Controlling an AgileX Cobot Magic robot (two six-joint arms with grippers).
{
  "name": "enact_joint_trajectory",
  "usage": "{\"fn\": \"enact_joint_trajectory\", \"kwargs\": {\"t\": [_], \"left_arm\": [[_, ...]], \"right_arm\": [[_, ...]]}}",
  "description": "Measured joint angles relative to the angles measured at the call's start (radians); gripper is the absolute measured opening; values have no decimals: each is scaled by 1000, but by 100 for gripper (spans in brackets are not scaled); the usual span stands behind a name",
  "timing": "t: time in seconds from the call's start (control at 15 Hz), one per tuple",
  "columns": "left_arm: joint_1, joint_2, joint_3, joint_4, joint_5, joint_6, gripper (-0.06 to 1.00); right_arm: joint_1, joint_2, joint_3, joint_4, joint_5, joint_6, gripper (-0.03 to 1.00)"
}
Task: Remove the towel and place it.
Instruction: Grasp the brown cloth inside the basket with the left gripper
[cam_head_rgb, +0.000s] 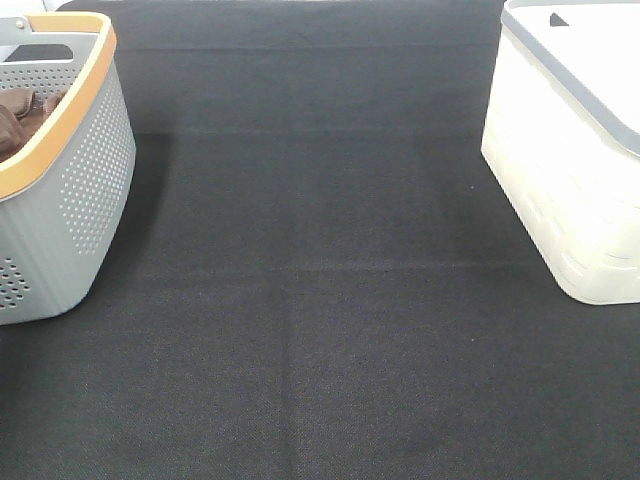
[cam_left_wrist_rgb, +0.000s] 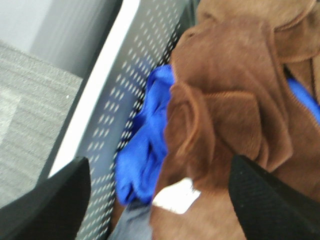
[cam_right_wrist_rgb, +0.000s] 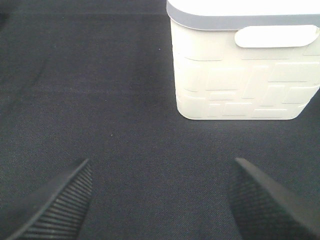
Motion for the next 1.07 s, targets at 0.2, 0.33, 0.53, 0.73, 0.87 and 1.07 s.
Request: {"fn": "enact_joint_trajectory", "kwargs": {"t": [0.2, 0.33, 0.53, 0.73, 0.87, 1.07], "left_arm": [[0, 72, -66, -25, -9, 4, 73], [0, 106, -102, -36, -4, 11, 73], [0, 128, -120, -40, -1, 12, 68], [0, 156, -130, -42, 26, 13, 60], [0, 157, -132, -43, 27, 13, 42], [0, 157, -132, -40, 26, 58, 8]], "right_arm": [[0, 0, 0, 0, 0, 0, 72], [0, 0, 0, 0, 0, 0, 72], [0, 0, 0, 0, 0, 0, 72], [0, 0, 0, 0, 0, 0, 72], [0, 0, 0, 0, 0, 0, 72], [0, 0, 0, 0, 0, 0, 72]]}}
